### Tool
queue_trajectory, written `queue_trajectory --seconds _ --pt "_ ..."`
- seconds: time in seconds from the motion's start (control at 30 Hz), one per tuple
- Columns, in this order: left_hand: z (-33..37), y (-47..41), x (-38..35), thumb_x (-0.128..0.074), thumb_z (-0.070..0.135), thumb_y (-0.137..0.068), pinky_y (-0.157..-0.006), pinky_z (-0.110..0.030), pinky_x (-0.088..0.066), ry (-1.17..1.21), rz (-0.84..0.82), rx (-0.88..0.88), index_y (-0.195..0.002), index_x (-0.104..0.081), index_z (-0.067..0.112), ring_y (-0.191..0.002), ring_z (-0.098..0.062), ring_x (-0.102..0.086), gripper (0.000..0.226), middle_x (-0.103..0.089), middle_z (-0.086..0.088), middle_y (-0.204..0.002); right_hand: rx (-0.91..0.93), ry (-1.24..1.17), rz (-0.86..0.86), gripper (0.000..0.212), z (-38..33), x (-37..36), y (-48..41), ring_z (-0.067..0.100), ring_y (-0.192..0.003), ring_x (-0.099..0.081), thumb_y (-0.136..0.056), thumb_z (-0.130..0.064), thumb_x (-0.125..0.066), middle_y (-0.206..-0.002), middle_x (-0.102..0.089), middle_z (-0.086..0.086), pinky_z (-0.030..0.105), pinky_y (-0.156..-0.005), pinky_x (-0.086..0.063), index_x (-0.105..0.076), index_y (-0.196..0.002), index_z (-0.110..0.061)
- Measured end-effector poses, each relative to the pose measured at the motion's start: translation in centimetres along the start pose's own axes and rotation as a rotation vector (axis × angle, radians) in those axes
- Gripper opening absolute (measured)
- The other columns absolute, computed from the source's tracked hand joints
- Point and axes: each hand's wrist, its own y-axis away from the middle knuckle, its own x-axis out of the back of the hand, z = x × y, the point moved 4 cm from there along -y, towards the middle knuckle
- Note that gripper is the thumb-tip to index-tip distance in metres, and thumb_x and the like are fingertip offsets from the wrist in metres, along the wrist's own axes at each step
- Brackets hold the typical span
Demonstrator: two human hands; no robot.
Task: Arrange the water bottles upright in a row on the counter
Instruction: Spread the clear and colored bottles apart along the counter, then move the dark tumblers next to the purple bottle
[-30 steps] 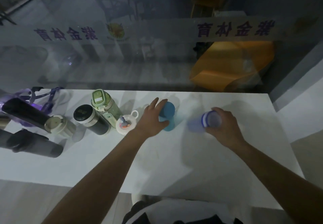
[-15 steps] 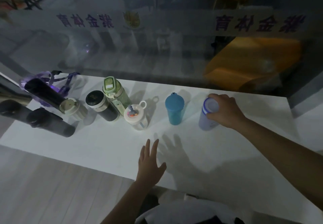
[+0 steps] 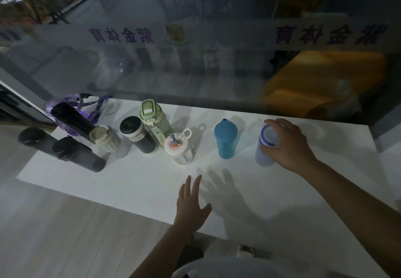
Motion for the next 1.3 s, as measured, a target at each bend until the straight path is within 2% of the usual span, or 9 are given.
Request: queue_trajectory --seconds 0.27,0.4,0.53,0.63,0.83,0.9,1.03,1.2,1.3 --pt "-0.6 1.9 3.5 -0.066 0.038 -0.086 -0.12 -0.049 -0.019 0.076 0.049 0.004 -0.151 -0.013 0.039 -0.149 -0.023 -0.006 0.084 -0.001 0.005 -0.163 0.193 -0.362 0.077 0.063 -5.2 -1.9 4.9 0.022 -0.126 -0.048 -0.079 -0.037 -0.075 -0.136 -0.054 0.002 0.046 -0.103 -0.047 -0.05 -0.134 -0.022" --pt "-2.7 3.3 6.1 -0.067 0.035 -0.084 -0.119 -0.047 -0.02 0.113 0.107 0.013 -0.149 -0.016 0.04 -0.15 -0.019 -0.005 0.083 -0.009 0.002 -0.163 0.25 -0.478 0.055 0.058 -8.4 -3.0 7.0 0.02 -0.123 -0.051 -0.081 -0.032 -0.074 -0.134 -0.057 0.004 0.041 -0.101 -0.048 -0.054 -0.132 -0.014" --pt "-5.8 4.3 9.0 -0.066 0.038 -0.086 -0.12 -0.05 -0.018 0.133 0.135 0.031 -0.15 -0.014 0.039 -0.15 -0.019 -0.004 0.082 -0.006 0.004 -0.163 0.245 -0.533 0.011 0.054 -12.3 -4.1 9.3 0.016 -0.123 -0.049 -0.082 -0.029 -0.073 -0.132 -0.056 -0.002 0.035 -0.104 -0.043 -0.054 -0.131 -0.019" --pt "-9.1 4.6 11.3 -0.068 0.037 -0.085 -0.12 -0.044 -0.018 0.177 0.18 -0.002 -0.15 -0.015 0.038 -0.15 -0.017 -0.004 0.084 -0.01 0.002 -0.163 0.223 -0.554 -0.025 0.052 -16.5 -5.2 11.1 0.008 -0.121 -0.047 -0.084 -0.033 -0.071 -0.129 -0.053 -0.011 0.022 -0.1 -0.037 -0.052 -0.131 -0.024" --pt "-18.8 6.6 17.0 -0.067 0.043 -0.083 -0.119 -0.039 -0.011 0.184 0.177 -0.03 -0.151 -0.016 0.034 -0.15 -0.012 -0.002 0.086 -0.016 0.007 -0.162 0.165 -0.584 -0.081 0.048 -27.4 -9.5 15.4 0.007 -0.123 -0.048 -0.083 -0.037 -0.071 -0.133 -0.052 -0.016 0.028 -0.104 -0.039 -0.053 -0.128 -0.033" --pt "-23.6 7.8 19.4 -0.067 0.044 -0.082 -0.12 -0.04 -0.013 0.234 0.192 0.014 -0.151 -0.018 0.035 -0.149 -0.012 -0.004 0.085 -0.017 0.007 -0.161 0.18 -0.589 -0.087 0.047 -32.1 -11.3 16.7 0.004 -0.12 -0.048 -0.082 -0.033 -0.073 -0.13 -0.053 -0.016 0.02 -0.099 -0.036 -0.056 -0.126 -0.033" --pt "-30.7 9.5 23.9 -0.067 0.044 -0.081 -0.12 -0.041 -0.017 0.301 0.246 0.102 -0.15 -0.02 0.037 -0.148 -0.018 -0.012 0.083 -0.02 0.005 -0.16 0.255 -0.587 -0.128 0.044 -39.8 -13.4 17.6 -0.018 -0.109 -0.045 -0.081 -0.031 -0.073 -0.127 -0.055 -0.021 -0.002 -0.087 -0.028 -0.057 -0.122 -0.035" --pt "-35.7 9.5 30.5 -0.07 0.038 -0.084 -0.117 -0.041 -0.025 0.429 0.357 0.128 -0.148 -0.024 0.037 -0.146 -0.019 -0.02 0.078 -0.023 0.008 -0.158 0.341 -0.61 -0.143 0.042 -47.9 -11.7 15.7 -0.029 -0.105 -0.038 -0.083 -0.029 -0.072 -0.117 -0.049 -0.036 0.003 -0.083 -0.034 -0.056 -0.12 -0.04" --pt "-37.6 7.5 35.3 -0.071 0.033 -0.085 -0.115 -0.039 -0.03 0.504 0.442 0.11 -0.145 -0.031 0.036 -0.141 -0.013 -0.029 0.072 -0.029 0.011 -0.154 0.423 -0.637 -0.162 0.041 -53.2 -10.6 12.6 -0.02 -0.109 -0.044 -0.083 -0.028 -0.072 -0.117 -0.051 -0.035 0.008 -0.085 -0.037 -0.055 -0.115 -0.047"
